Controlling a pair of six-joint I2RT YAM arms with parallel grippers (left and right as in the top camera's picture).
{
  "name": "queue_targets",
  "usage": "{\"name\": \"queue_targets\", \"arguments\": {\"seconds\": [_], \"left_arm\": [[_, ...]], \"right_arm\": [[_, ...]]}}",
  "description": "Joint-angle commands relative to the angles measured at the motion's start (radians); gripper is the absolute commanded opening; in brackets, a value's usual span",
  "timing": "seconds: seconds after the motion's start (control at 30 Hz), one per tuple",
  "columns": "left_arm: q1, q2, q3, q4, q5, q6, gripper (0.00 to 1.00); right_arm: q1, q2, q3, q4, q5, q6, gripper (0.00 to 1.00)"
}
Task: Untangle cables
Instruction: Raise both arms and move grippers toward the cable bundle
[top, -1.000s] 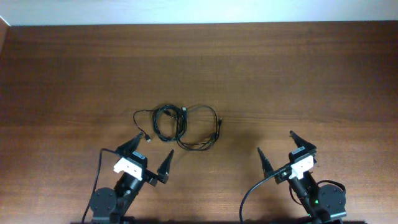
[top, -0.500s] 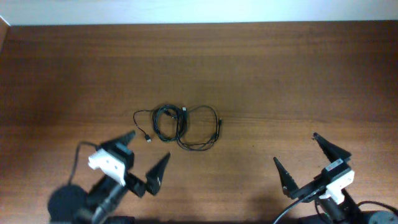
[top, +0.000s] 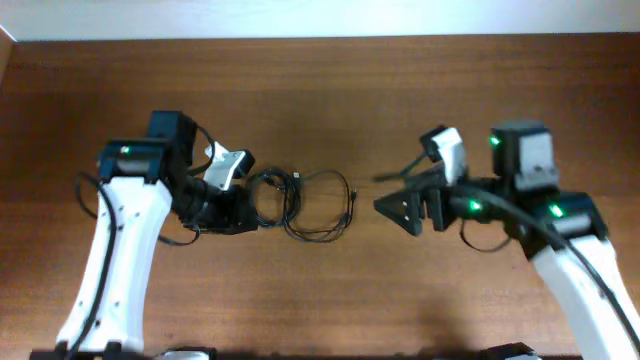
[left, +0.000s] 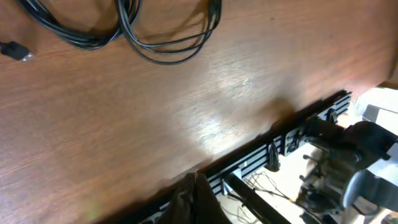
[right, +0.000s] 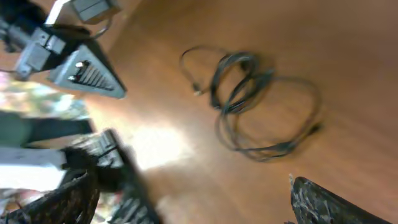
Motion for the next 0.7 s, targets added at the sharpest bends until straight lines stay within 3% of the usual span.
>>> {"name": "queue_targets", "arguments": {"seconds": [0.0,0.03,0.07,0.13,0.17,0.3,0.4,0.47,0.57,0.67], "left_arm": [[-0.001,0.049,0.010,0.000,0.018,0.014,0.00],[-0.001,0.051,0.010,0.006,0.018,0.014,0.06],[-0.001,0.051,0.010,0.013,0.018,0.014,0.26],[-0.001,0.051,0.010,0.018,0.018,0.014,0.89],[-0.001,0.051,0.010,0.018,0.018,0.014,0.99],[-0.001,0.051,0.010,0.018,0.017,0.014,0.99],[-0.001,0.051,0.010,0.018,0.017,0.014,0.99],[-0.001,0.051,0.010,0.018,0.017,0.014,0.99],[-0.001,0.051,0.010,0.018,0.017,0.014,0.99],[-0.001,0.051,0.010,0.018,0.017,0.014,0.99]], "right_arm": [[-0.003,0.145,0.013,0.050,-0.206,0.005,0.99],[-0.003,0.175,0.013,0.048,-0.230,0.005,0.98],[-0.003,0.197,0.013,0.038,-0.242,0.005,0.98],[-0.003,0.248,0.013,0.041,-0.263,0.005,0.98],[-0.003,0.263,0.013,0.058,-0.240,0.005,0.98],[-0.004,0.277,0.013,0.172,-0.114,0.021,0.99],[-0.004,0.278,0.013,0.353,0.120,0.288,0.99],[-0.003,0.278,0.013,0.410,0.260,0.388,0.95],[-0.003,0.278,0.013,0.451,0.335,0.398,0.84],[0.000,0.283,0.013,0.451,0.370,0.397,0.83]]}}
